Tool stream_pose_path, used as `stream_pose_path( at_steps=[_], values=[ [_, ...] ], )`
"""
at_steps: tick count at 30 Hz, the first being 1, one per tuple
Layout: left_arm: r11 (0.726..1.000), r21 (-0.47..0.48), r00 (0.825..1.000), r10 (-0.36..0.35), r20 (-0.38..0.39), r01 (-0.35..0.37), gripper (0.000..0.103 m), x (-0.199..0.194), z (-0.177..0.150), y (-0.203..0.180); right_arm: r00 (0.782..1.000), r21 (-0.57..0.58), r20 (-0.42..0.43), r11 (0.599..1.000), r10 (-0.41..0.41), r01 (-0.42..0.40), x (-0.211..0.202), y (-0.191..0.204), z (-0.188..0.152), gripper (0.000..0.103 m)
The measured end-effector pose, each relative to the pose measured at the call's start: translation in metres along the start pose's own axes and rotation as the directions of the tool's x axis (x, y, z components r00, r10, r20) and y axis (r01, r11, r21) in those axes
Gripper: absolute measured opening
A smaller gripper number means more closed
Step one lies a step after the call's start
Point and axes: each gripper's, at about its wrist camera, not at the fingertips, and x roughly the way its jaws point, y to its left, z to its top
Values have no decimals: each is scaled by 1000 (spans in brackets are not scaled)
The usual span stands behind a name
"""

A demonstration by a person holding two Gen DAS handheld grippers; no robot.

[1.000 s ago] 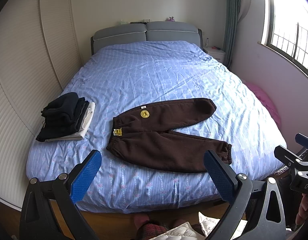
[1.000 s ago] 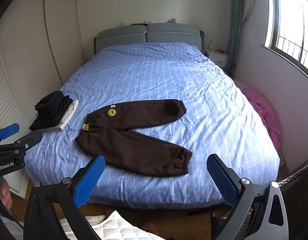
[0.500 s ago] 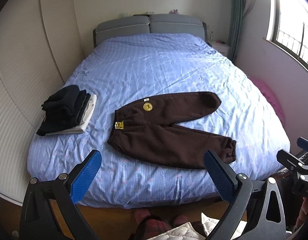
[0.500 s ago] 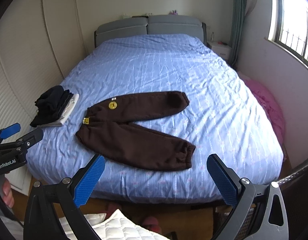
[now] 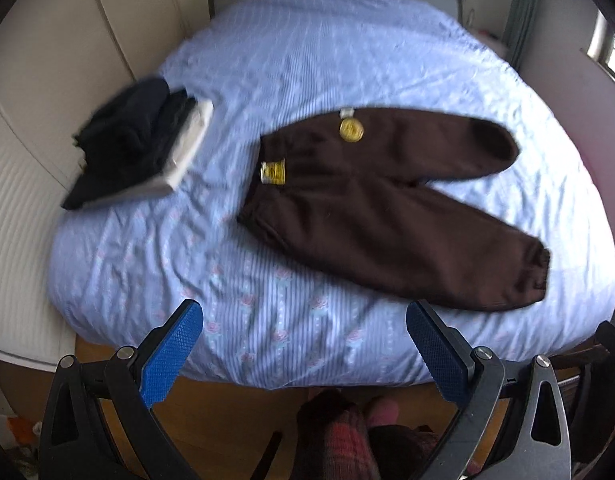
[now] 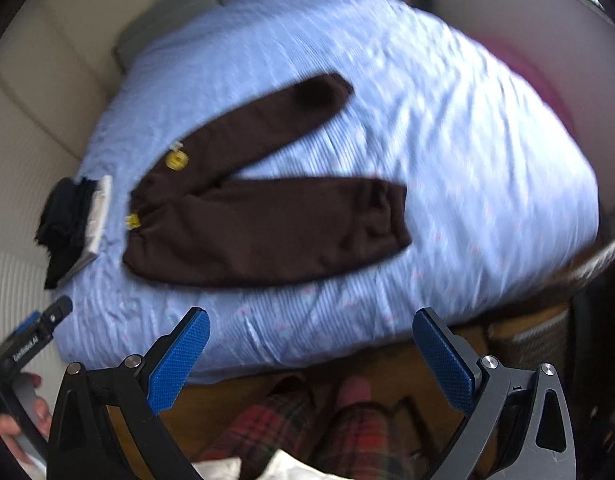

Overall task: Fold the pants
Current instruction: 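Grasp one cuff with the left tool while the right tool grasps the other cuff, then lift both cuffs and fold the legs over toward the waistband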

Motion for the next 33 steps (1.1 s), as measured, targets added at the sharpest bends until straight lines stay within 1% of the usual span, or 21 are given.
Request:
stream_pose_path(
  at_steps=[3,5,6,8,9,11,13,16,18,19,20,21,22,23,24,25,26,27,29,30,33],
  values=[
    [1000,4,999,-11,-32,11,103,44,5,3,1000,26,-22,999,-21,22,43,6,4,102],
    [999,-1,997,-33,-70,33,103,78,11,6,999,54,-41,998,-29,31,71,6,8,97],
    [999,-10,995,-48,-88,48,103,92,13,8,998,79,-52,997,-18,22,86,5,11,96],
    [997,-34,990,-69,-124,65,103,118,17,9,997,134,-71,991,-22,32,112,-2,14,92],
    [995,-55,986,-87,-145,80,102,134,20,12,996,167,-83,985,-23,37,127,-5,17,91],
    [990,-96,976,-118,-183,102,99,158,24,15,994,232,-104,972,-15,39,147,-12,19,86],
    [985,-126,965,-146,-217,121,98,181,30,16,993,287,-121,957,-6,41,166,-18,21,85],
    [980,-143,958,-171,-232,140,98,203,37,16,989,315,-146,946,-24,69,189,-20,22,81],
    [977,-152,948,-187,-258,151,97,219,40,13,986,330,-164,940,-33,86,204,-22,23,80],
    [974,-156,942,-199,-271,161,93,226,40,12,984,344,-175,935,-30,90,211,-24,24,77],
    [970,-167,933,-218,-287,175,84,233,41,11,982,356,-186,930,-29,95,217,-25,24,75],
    [961,-192,920,-252,-302,200,80,239,42,10,980,370,-196,924,-26,98,222,-26,27,74],
    [951,-217,908,-280,-311,219,72,244,43,11,979,371,-202,923,-28,103,223,-25,30,68],
    [948,-227,903,-290,-317,225,64,245,45,11,978,357,-205,928,-36,109,221,-21,33,55],
    [944,-235,897,-302,-324,233,58,245,49,11,977,330,-207,937,-48,116,217,-16,39,47],
    [942,-235,894,-308,-325,239,46,243,52,12,975,299,-208,944,-77,138,210,-10,46,32],
    [943,-231,893,-309,-328,241,37,239,57,13,974,282,-207,948,-91,149,204,-6,51,17],
    [940,-226,890,-319,-327,254,34,232,62,15,978,283,-195,949,-81,135,193,-3,56,16],
    [946,-179,894,-315,-320,270,29,216,72,15,983,282,-165,952,-75,120,170,5,64,15],
    [947,-148,898,-317,-304,284,28,202,78,16,987,278,-145,955,-69,108,154,9,68,14],
    [942,-107,901,-337,-272,319,27,167,92,19,996,262,-76,963,-42,61,103,27,79,14]
  ],
)
